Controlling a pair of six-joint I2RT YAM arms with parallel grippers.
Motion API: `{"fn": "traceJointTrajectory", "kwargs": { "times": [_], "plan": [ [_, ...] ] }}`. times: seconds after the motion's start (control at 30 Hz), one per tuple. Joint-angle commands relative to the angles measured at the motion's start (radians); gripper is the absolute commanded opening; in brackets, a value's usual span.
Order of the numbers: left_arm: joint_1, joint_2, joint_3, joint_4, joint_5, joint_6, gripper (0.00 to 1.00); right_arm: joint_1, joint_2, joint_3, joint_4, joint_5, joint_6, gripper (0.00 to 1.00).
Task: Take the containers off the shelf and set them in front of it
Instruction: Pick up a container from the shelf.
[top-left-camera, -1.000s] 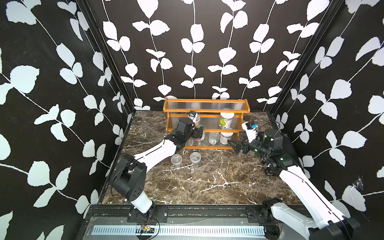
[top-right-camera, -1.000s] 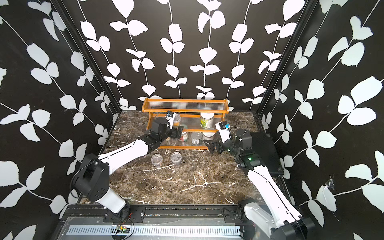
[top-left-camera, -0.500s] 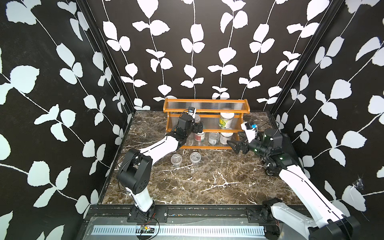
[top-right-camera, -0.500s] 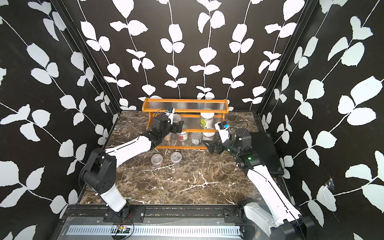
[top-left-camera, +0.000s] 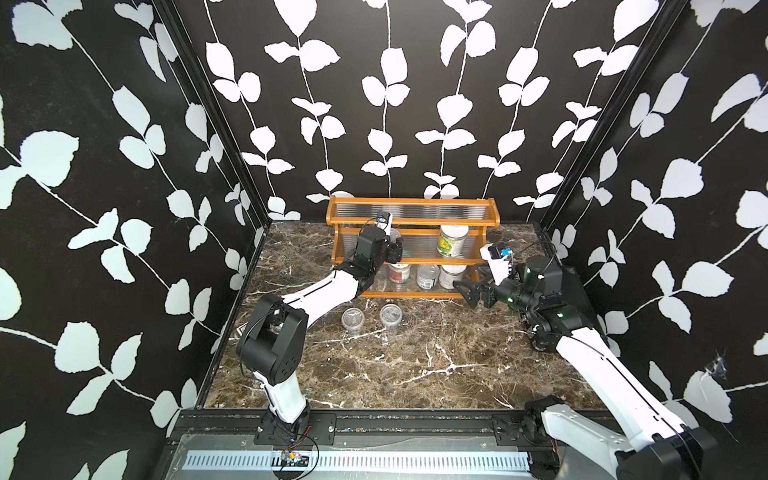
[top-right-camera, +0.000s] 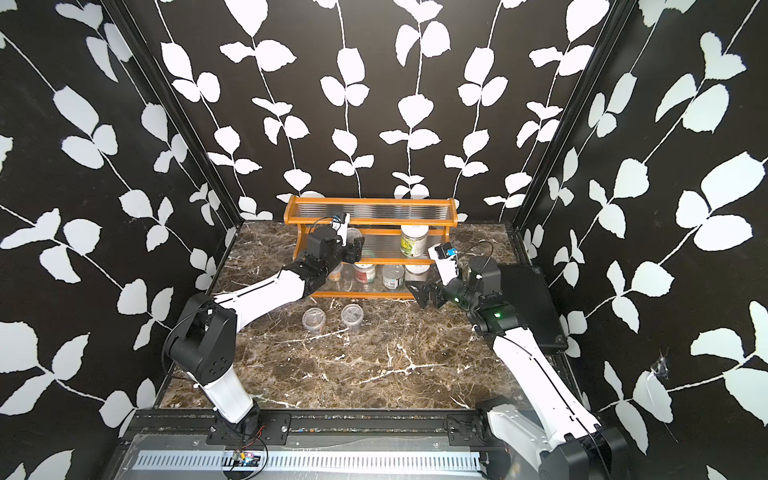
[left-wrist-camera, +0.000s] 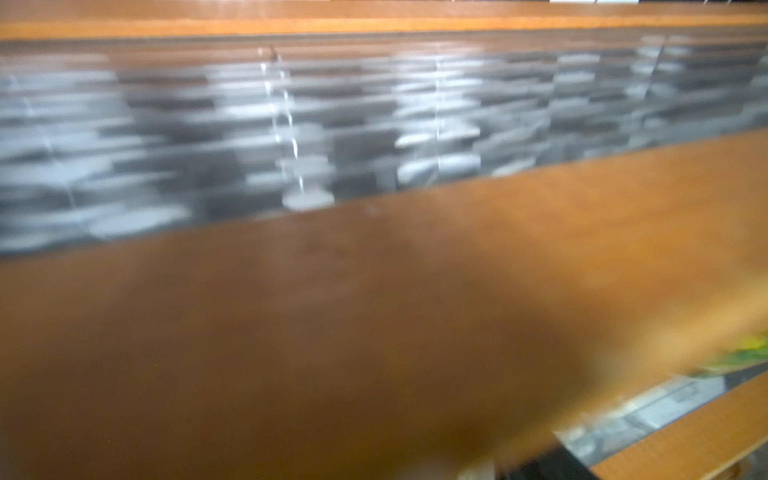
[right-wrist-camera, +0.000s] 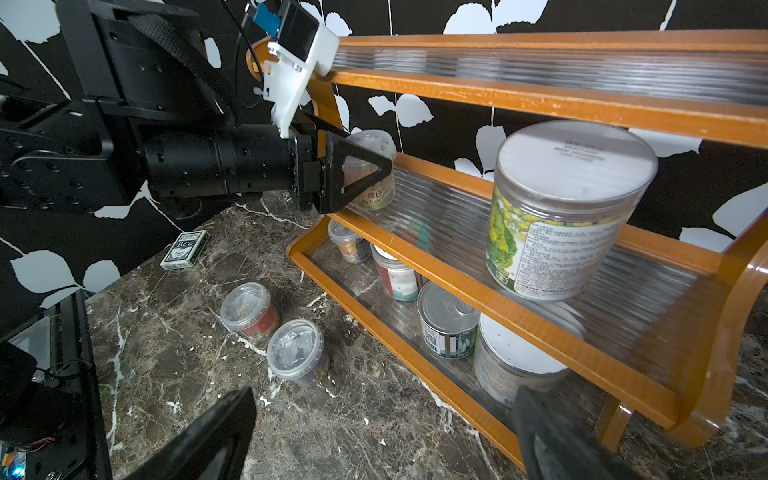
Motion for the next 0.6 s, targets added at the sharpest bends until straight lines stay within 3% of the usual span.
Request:
{"fn": "traceJointTrajectory", "kwargs": {
  "times": [0.0,0.57],
  "plan": [
    [0.008,-0.006,0.010,-0.040,0.002,0.005,0.68,-0.003,0.001,0.049,0.026,0.003,-0.013,1.00],
    [-0.002,-0.152,-0.053,-0.108,0.041,0.025,0.65,-0.003,0.001,0.049,0.026,0.016,-0.019,1.00]
  ]
}}
